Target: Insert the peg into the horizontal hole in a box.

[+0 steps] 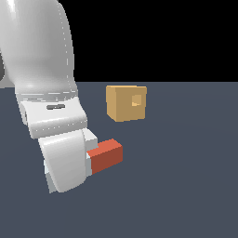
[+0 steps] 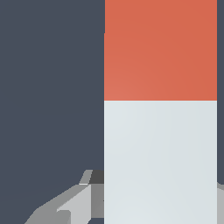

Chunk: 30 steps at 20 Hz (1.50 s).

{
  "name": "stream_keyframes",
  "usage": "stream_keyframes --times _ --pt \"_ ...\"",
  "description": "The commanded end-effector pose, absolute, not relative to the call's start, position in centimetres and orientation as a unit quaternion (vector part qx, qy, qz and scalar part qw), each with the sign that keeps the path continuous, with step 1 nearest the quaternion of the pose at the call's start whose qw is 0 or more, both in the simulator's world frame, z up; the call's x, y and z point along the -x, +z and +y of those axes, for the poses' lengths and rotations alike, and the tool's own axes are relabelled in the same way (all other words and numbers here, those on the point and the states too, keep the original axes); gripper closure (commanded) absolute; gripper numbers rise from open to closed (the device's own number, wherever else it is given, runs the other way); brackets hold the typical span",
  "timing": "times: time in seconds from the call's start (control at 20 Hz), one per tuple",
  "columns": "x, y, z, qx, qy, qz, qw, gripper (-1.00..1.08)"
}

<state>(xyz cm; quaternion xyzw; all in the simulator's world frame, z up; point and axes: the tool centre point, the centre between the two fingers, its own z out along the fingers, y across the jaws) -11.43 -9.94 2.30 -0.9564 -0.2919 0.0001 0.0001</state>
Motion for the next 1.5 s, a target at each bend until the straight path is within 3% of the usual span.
stream_keyframes --times 0.0,0.55,1.45 --pt "11.2 2.3 -9.9 0.956 0.000 -0.295 0.000 1.08" --pt "7.4 3.2 -9.3 0.933 0.000 -0.359 -0.001 1.08" --pt "-4.5 6.0 -3.2 0.824 0.001 -0.566 -0.002 1.08"
